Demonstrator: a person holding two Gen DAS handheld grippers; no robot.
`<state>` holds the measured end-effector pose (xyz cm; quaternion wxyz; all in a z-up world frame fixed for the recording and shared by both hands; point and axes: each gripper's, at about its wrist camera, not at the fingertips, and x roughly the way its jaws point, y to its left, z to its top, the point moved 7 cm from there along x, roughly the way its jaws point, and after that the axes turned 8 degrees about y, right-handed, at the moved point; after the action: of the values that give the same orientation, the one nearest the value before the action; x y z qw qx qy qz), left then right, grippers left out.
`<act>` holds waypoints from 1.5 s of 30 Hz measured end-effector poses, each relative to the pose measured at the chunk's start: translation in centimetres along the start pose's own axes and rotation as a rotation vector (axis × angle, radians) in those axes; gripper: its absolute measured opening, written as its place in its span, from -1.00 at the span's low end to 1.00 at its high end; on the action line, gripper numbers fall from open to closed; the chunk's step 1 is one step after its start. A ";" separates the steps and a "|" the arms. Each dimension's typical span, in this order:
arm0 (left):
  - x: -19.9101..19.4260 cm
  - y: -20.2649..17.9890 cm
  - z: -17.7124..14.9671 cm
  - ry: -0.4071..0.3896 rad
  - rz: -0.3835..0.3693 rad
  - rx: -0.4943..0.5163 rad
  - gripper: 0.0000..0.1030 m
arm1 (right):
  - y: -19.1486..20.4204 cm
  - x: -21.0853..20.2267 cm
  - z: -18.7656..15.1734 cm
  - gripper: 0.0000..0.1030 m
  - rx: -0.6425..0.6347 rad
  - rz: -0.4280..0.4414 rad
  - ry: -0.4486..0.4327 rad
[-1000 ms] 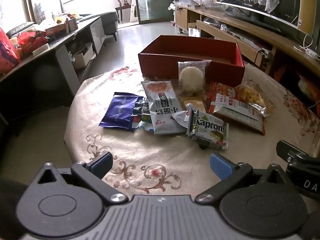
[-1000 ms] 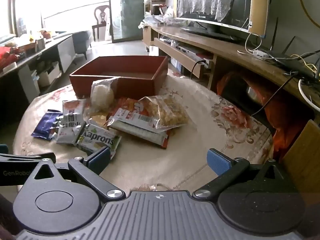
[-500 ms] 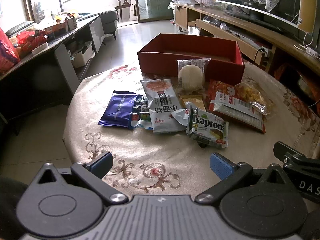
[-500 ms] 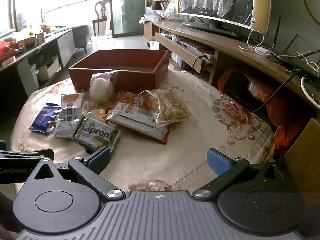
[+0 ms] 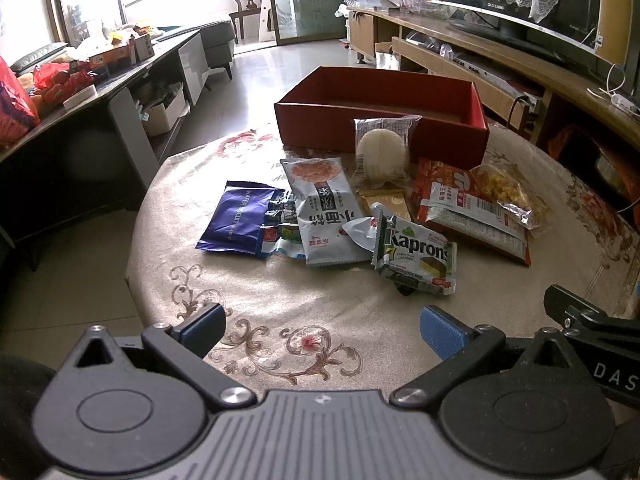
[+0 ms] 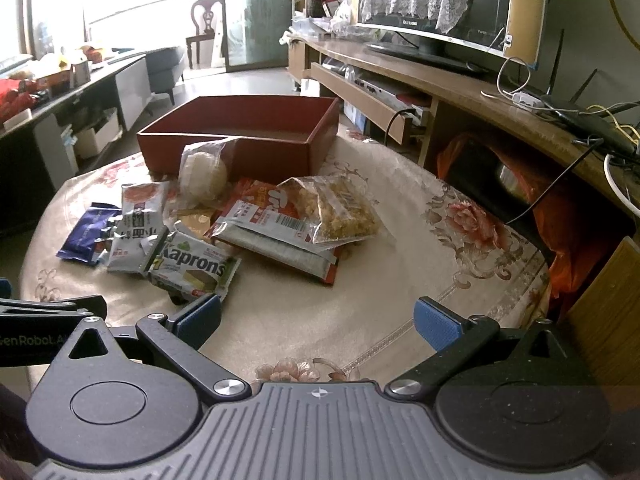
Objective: Organize snacks
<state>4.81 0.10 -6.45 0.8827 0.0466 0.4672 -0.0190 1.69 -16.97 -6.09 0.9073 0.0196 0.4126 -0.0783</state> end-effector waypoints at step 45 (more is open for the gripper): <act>0.6 0.2 -0.5 0.013 0.004 -0.003 1.00 | 0.2 0.6 -0.3 1.00 -0.011 0.012 0.033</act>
<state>4.74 0.39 -7.23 0.8797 0.0465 0.4730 -0.0163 1.91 -16.84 -6.73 0.9009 0.0184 0.4278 -0.0705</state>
